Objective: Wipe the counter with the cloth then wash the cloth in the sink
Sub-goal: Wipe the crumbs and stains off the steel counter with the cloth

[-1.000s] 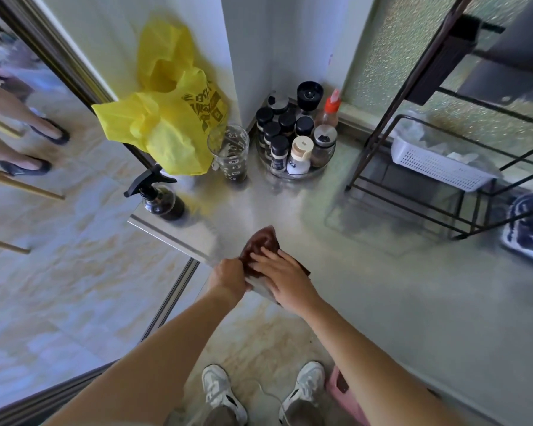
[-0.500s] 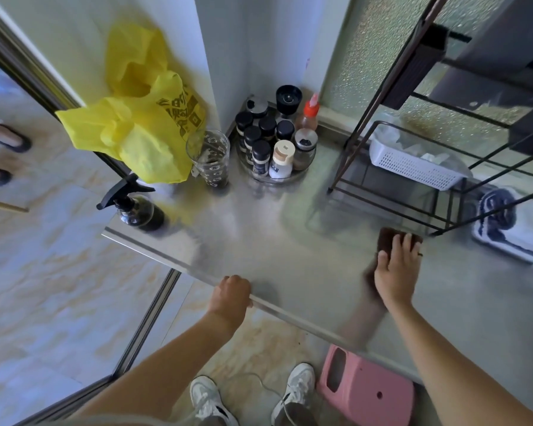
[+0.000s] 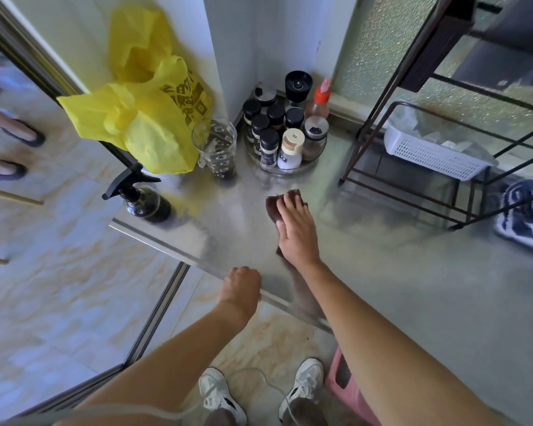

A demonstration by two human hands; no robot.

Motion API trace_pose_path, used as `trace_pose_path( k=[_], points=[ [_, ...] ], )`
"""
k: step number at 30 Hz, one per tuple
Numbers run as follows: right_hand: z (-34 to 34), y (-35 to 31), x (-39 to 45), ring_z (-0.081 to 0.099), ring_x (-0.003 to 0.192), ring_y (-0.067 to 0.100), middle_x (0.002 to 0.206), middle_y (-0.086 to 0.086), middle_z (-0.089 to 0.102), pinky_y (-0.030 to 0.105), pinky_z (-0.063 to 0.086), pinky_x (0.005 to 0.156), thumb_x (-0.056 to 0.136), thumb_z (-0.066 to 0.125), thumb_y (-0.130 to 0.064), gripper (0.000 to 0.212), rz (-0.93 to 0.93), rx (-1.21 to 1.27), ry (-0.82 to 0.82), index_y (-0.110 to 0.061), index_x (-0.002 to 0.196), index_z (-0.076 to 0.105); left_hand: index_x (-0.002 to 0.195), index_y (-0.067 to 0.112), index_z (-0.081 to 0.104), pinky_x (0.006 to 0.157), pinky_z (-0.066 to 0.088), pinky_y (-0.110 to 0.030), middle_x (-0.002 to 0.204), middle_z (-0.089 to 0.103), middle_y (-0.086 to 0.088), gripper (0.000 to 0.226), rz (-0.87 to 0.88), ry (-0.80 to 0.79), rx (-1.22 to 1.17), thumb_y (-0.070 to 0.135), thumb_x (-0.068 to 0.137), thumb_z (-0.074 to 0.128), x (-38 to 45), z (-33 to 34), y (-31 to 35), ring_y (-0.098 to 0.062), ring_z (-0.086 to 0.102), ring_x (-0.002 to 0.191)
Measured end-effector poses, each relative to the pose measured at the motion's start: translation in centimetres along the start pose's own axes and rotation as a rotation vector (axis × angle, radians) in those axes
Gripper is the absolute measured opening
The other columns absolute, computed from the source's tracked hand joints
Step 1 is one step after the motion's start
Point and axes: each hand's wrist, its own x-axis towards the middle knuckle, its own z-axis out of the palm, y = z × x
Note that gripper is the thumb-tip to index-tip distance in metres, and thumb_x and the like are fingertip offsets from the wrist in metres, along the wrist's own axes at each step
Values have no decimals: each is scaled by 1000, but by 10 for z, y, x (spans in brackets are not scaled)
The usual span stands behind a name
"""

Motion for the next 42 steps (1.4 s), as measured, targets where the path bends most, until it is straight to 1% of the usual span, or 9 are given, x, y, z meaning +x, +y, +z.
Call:
trace_pose_path(
  k=[6,8,11,16,25,33,37,40,42],
  points=[
    [-13,-52,-19,55,133,20,141,0,62,38,42,112,104,47,-13,35,-40,398,-193,-19,134,63,109,13,73,96,49,-32,110,69,-9,24,-14,-15,-26,27,90,70,-1,-8,-1,-26,63,108],
    [-51,-40,-34,61,126,17,137,0,65,37,47,107,106,49,-15,33,-46,412,-114,-17,135,62,107,15,75,96,49,-31,108,70,-8,21,-14,-31,-26,26,89,71,-2,-8,-3,-26,64,107],
    [-113,29,-85,48,141,18,149,5,54,34,37,118,106,48,-15,35,2,167,141,-9,138,60,105,19,75,94,51,-30,106,70,-5,19,-3,-30,-8,24,88,69,2,-2,-7,-24,65,106],
    [-153,162,-184,39,146,27,154,1,45,59,38,113,105,35,-33,49,473,-36,255,-9,144,52,106,23,74,91,50,-28,106,69,0,18,16,-26,8,24,91,64,3,-2,-5,-20,64,107],
    [-83,120,-103,42,144,35,150,14,52,41,26,120,104,39,-27,46,388,24,263,-4,137,60,107,20,74,92,51,-29,109,71,-2,21,-22,-42,-57,22,87,68,8,-2,-6,-21,64,108],
    [20,-30,22,49,140,31,145,12,58,47,38,114,98,53,-12,36,-55,237,-28,-8,132,66,103,18,75,97,47,-30,108,72,-2,20,-19,15,-77,14,87,65,4,3,-5,-22,60,111],
    [21,-76,27,52,135,19,140,8,63,31,36,113,100,53,-14,34,-88,396,-244,-13,130,68,98,17,75,94,48,-29,104,72,-2,16,-35,34,-95,11,89,64,-1,4,-4,-21,62,107],
    [7,-92,16,60,102,-15,121,-3,72,9,41,92,102,52,-20,29,46,631,-429,-17,125,69,104,16,73,92,49,-27,109,71,-2,16,-71,53,-103,16,90,66,-4,4,-3,-19,63,109],
    [-5,-86,11,63,97,-13,112,-9,73,19,47,95,101,52,-31,29,143,753,-466,-22,121,70,110,15,70,94,47,-28,114,69,-3,19,-90,53,-104,20,91,67,-6,0,-1,-20,60,113]
  ],
)
